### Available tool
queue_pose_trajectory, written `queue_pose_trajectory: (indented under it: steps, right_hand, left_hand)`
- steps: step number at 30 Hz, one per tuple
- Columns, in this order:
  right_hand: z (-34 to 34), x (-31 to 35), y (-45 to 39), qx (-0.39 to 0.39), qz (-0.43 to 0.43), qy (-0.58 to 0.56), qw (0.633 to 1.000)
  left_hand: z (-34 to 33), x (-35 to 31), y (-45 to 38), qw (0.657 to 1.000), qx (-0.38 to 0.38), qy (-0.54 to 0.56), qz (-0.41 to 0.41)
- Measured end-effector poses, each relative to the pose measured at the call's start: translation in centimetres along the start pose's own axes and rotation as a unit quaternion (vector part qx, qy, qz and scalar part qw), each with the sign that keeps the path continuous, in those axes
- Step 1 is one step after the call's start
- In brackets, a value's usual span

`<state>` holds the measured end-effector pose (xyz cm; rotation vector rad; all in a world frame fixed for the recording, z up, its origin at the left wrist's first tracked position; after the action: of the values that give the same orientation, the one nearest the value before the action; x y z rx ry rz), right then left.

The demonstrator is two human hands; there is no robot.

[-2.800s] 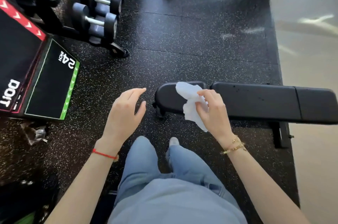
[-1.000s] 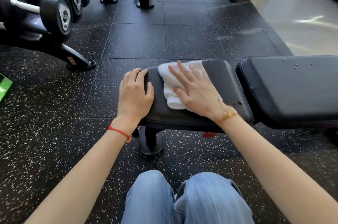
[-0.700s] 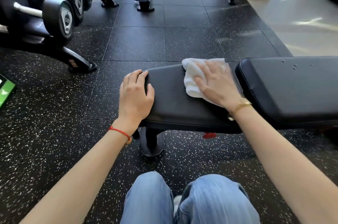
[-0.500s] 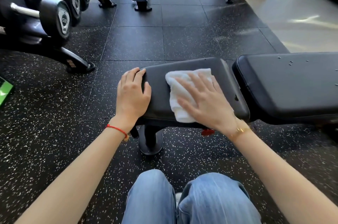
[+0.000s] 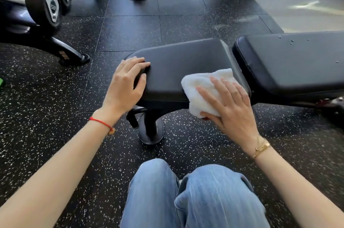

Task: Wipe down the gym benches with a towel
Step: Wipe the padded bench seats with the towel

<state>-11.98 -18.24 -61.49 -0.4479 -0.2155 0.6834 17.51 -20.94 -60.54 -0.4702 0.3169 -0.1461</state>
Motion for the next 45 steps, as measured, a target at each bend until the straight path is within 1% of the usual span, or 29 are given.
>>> queue_pose_trajectory:
  steps: [3,7,10,12,13,16,18,20,22,24,27,29,31,33,35,38,41,43,45]
  right_hand:
    - [-0.7,0.6,-0.7,-0.036,-0.003,0.038,0.999]
    - [-3.4,5.6,-4.3,-0.049,0.06,0.063,0.995]
    - [-4.5,7.7,-5.7,-0.064,0.065,0.076,0.993]
    - [-3.9,5.9,-4.2,-0.066,0.068,0.089,0.991]
    - [-3.2,4.4,-2.9,-0.074,0.055,0.094,0.991]
    - [-1.4,0.0,-0.1,-0.06,-0.022,0.075,0.995]
    - [-1.2,0.0,-0.5,-0.068,-0.04,0.072,0.994]
    - [-2.2,2.2,-2.4,-0.082,-0.017,0.072,0.994]
    - [-3.6,5.5,-4.6,-0.077,0.023,0.066,0.995]
    - [-4.6,7.7,-5.9,-0.066,0.04,0.061,0.995]
    - [-4.1,6.5,-4.8,-0.073,0.057,0.073,0.993]
    - [-3.0,3.5,-2.3,-0.092,0.019,0.082,0.992]
    - [-1.6,0.3,0.0,-0.08,-0.056,0.079,0.992]
    - [-1.1,-0.6,0.5,-0.077,-0.1,0.067,0.99]
    - [-1.7,1.5,-1.1,-0.082,-0.095,0.059,0.99]
    - [-3.8,6.4,-4.8,-0.06,-0.036,0.046,0.996]
    - [-3.4,6.8,-5.6,-0.042,-0.02,0.006,0.999]
    - [-1.9,4.9,-4.6,-0.052,-0.057,-0.02,0.997]
    - [-0.5,1.6,-4.3,-0.055,-0.139,-0.027,0.988]
  left_hand:
    - [-0.1,0.2,0.2,1.0,-0.007,0.007,-0.002]
    - [-0.3,0.4,0.2,1.0,-0.016,0.025,-0.003]
    - [-0.2,0.7,0.2,0.999,-0.017,0.037,0.004]
    - [-0.2,0.8,0.3,0.999,-0.02,0.029,0.004]
    - [-0.2,0.8,0.2,0.999,-0.02,0.026,0.004]
    - [-0.2,0.6,0.1,0.999,-0.023,0.024,0.006]
    - [-0.3,0.6,0.1,0.999,-0.025,0.024,0.007]
    - [-0.4,0.6,0.2,0.999,-0.025,0.02,0.008]
    - [-0.5,0.5,0.1,1.0,-0.022,0.02,0.007]
    - [-0.6,0.6,0.0,0.999,-0.022,0.023,0.008]
    - [-0.5,0.8,0.1,0.999,-0.028,0.026,0.004]
    - [-0.4,0.8,0.1,0.999,-0.03,0.028,0.002]
    - [-0.3,0.7,0.0,0.999,-0.033,0.027,0.003]
    - [-0.4,0.6,0.0,0.999,-0.039,0.02,0.006]
    - [-0.4,0.5,0.0,0.999,-0.038,0.018,0.009]
    - [-0.3,0.4,-0.1,0.999,-0.028,0.025,0.008]
    - [-0.3,0.6,-0.2,0.999,-0.029,0.027,0.004]
    - [-0.3,0.7,-0.1,0.999,-0.033,0.028,0.003]
    - [-0.4,0.7,-0.1,0.999,-0.034,0.031,0.009]
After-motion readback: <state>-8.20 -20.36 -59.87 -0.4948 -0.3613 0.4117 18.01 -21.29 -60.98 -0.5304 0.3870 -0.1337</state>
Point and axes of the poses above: each hand's wrist, its own y-axis away from the middle knuckle, its own z-axis out of the back of the hand, x = y × z, the point moved 3 cm from there along -y, towards the middle knuckle, and after that the axes turned 14 degrees about -y, right-handed, at the moved point
